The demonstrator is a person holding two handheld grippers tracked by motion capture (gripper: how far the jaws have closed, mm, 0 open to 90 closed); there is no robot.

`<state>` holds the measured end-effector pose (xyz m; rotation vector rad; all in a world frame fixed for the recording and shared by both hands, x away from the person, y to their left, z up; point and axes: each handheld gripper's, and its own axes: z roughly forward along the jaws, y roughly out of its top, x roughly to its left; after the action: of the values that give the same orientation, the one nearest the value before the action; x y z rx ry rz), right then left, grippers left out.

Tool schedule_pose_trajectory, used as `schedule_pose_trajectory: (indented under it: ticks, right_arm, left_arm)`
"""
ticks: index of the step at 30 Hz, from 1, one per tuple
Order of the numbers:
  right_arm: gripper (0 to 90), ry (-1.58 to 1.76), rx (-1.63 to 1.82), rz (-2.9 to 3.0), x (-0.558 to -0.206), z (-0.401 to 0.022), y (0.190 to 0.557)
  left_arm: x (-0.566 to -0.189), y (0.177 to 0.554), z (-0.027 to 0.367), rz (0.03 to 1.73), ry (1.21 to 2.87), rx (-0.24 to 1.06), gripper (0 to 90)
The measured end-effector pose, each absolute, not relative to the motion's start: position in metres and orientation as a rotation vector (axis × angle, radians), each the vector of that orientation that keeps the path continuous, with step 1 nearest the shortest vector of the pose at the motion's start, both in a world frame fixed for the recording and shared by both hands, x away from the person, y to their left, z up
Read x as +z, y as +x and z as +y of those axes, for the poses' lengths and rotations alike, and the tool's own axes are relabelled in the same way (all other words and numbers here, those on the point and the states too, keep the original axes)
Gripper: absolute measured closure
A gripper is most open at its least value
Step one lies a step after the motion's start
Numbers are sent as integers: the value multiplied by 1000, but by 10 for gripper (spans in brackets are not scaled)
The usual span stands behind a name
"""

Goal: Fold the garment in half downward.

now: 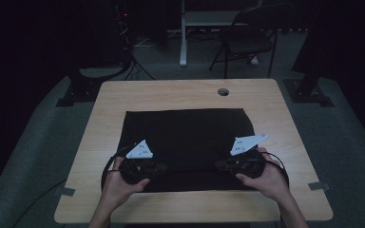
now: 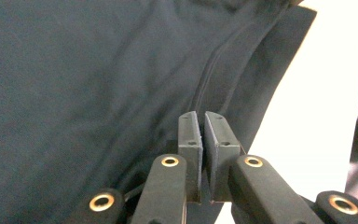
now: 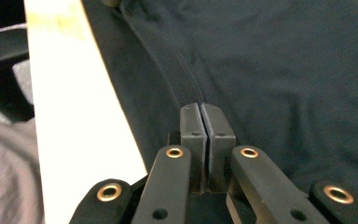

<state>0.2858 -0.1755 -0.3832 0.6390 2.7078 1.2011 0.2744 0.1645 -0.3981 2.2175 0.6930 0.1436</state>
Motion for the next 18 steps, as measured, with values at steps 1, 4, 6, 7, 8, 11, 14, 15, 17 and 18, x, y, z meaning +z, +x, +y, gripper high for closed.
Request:
schedule_pose_trajectory:
  ticks: [1,4,6,7,8,11,14,15,17,18]
  right_arm:
    - [883,636,1184,2725,-387,-175,284]
    - [883,648,1141,2774,-400,-173,280]
    - [882,661,1126,2804,-410,-172,279]
    - [882,669,1112,2815,-415,-172,279]
    - [882,682,1103,2830,-420,-171,279]
    - [880,708,1068,2879,-433,-169,281]
    - [878,714,1089,2884,-436,-169,282]
    - [877,708,1080,2884,-435,-169,282]
    - [866,709,1066,2888,-435,-167,281]
    - [853,712,1067,2894,-435,-167,281]
  left_arm:
    - [-402,273,164,695,2223,135,864]
    - [-418,271,163,711,2249,96,859]
    - [-427,271,161,720,2261,70,856]
    - [-431,271,161,721,2267,69,853]
    - [-434,271,159,720,2265,67,853]
    - [-438,272,160,730,2258,47,852]
    - [-439,272,160,732,2248,38,840]
    - [-439,272,161,733,2247,37,837]
    - [-439,271,160,731,2246,35,824]
    - [-439,271,161,731,2244,35,815]
